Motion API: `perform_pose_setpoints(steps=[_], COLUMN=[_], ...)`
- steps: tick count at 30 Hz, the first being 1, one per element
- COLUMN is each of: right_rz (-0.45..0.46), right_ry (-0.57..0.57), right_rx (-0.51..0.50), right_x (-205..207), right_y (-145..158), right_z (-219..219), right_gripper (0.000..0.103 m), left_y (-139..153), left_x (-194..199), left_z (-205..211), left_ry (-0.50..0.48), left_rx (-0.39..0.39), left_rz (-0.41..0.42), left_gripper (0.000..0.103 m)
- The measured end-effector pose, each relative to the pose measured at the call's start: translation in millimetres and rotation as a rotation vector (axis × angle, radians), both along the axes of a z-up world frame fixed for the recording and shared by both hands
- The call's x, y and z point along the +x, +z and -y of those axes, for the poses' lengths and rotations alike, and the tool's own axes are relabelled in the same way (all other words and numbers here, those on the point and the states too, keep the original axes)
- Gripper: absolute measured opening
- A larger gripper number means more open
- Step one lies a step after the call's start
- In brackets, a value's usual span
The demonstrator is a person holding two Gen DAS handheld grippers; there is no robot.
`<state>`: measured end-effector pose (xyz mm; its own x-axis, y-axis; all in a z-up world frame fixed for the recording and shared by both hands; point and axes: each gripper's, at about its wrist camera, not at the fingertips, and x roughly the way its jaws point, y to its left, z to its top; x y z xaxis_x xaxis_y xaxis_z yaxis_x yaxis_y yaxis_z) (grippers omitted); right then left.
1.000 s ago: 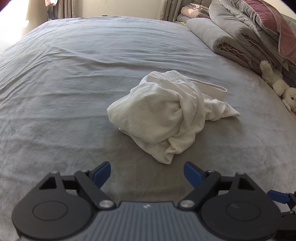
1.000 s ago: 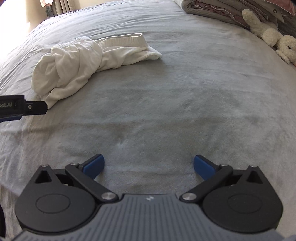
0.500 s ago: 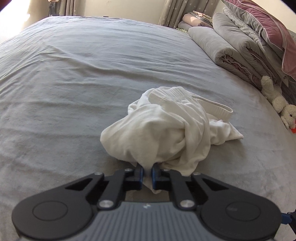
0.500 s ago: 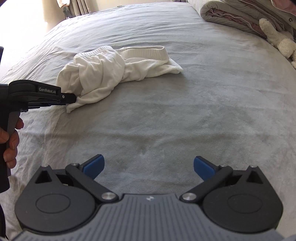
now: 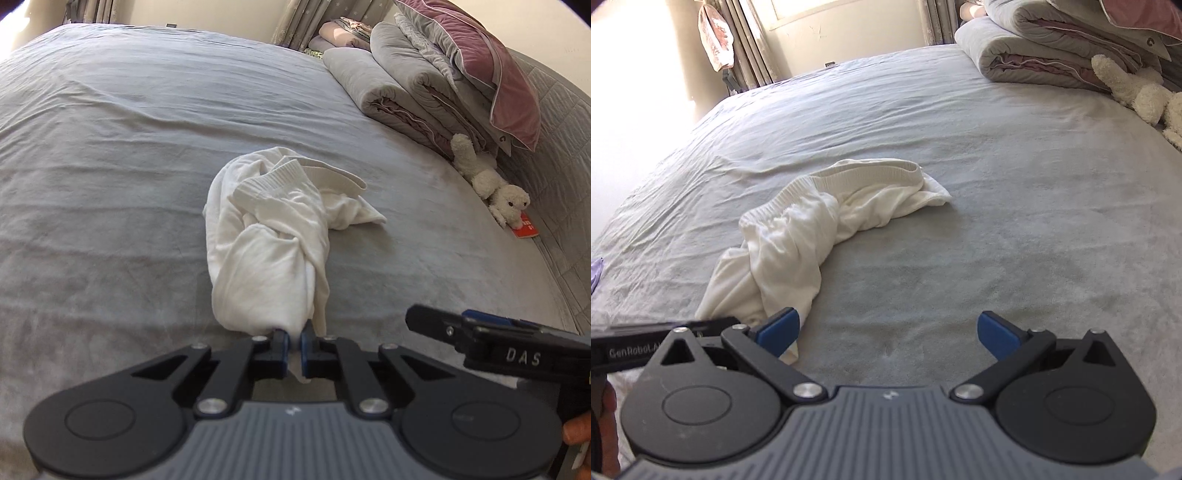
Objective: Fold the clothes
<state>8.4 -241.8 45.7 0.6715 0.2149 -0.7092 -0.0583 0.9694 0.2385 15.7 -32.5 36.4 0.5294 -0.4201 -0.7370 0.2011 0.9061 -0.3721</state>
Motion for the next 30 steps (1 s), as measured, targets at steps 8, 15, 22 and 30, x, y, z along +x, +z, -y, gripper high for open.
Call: perform_pose_setpoints(steps=[8,15,22,30], right_rz=[0.007,-0.045,-0.084,-0.043], right_ry=[0.07,0.075,0.057,0.051], right_rx=[0.096,0.128,0.114,0.133], right_x=[-3,2,10,3], right_y=[1,-11,-24,-18], right_z=[-10,-17,-21,-16], right_gripper=[0.103,0.098,0.07,0.02], left_y=[-14,-31,-20,-8], left_x=[-40,-34,-39,-38], left_z=[15,23,14,-8], left_ry=[-0.092,-0.152,-0.189,-0.125], left_rx=[-0.083,-0.055,-0.008,-0.032], left_rz=[-0.045,-0.043,0.008,0.035], left_gripper=[0.006,0.013,0.054,0.073])
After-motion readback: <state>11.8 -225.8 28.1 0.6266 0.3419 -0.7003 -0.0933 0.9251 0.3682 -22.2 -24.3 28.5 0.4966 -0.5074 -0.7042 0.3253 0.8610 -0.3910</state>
